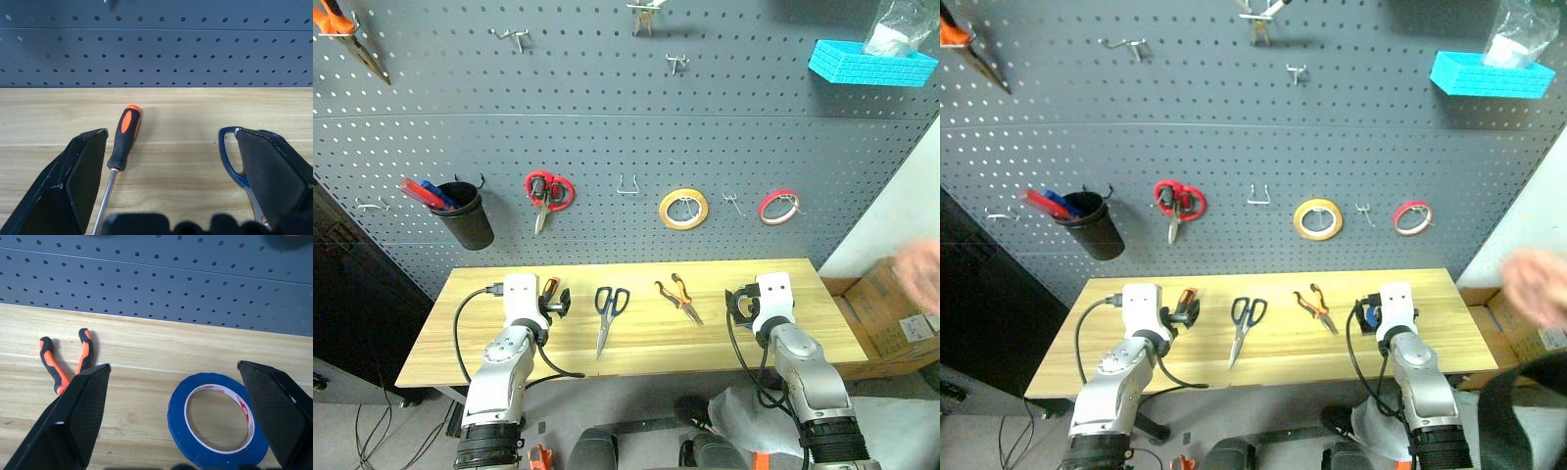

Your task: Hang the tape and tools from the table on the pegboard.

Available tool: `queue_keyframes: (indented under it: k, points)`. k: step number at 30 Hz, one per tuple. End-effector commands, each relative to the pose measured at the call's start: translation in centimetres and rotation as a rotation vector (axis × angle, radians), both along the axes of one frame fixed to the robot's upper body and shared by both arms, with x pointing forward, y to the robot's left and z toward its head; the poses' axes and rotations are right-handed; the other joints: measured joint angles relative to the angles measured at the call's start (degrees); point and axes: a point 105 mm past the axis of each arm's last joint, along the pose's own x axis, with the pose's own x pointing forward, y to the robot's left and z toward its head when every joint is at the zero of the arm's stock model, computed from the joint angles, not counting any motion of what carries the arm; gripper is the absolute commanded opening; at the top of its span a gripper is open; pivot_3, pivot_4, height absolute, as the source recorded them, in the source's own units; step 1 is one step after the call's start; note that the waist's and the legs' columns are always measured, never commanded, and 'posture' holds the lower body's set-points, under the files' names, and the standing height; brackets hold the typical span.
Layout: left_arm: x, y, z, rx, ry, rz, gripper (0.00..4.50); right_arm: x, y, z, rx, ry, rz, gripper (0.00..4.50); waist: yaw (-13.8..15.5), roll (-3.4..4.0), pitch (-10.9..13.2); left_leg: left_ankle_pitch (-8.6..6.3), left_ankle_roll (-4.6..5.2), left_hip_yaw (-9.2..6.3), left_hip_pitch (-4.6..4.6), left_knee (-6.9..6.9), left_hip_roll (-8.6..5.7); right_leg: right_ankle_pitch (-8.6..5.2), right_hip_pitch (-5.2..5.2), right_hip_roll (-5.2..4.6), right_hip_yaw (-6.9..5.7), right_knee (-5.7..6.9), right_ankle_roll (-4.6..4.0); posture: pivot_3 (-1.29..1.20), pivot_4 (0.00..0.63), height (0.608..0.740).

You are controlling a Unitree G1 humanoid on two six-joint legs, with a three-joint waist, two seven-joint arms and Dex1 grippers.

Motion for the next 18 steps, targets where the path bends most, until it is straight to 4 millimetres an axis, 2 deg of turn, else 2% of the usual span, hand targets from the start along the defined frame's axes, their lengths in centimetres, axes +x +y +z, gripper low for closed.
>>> queue_keyframes:
  k: [1,18]
  points:
    - [0.6,-0.1,1.8,0.028,-0.071,-0.012,4.47,0.5,-0.3,1.5,-0.017,-0.056,-0.004,4.50,0.00,0.00,0.00,0.00,0.00,0.00,0.00,0.00,0.00,0.00,0.00,0.00,0.00,0.00,0.00,0.18,0.021,0.740]
    - [0.6,0.1,2.0,0.017,-0.082,0.012,4.47,0.4,1.5,1.2,-0.040,-0.027,0.098,4.50,0.00,0.00,0.00,0.02,0.03,0.01,0.00,0.00,0.01,0.00,0.01,0.01,0.01,0.01,0.00,0.19,0.029,0.740]
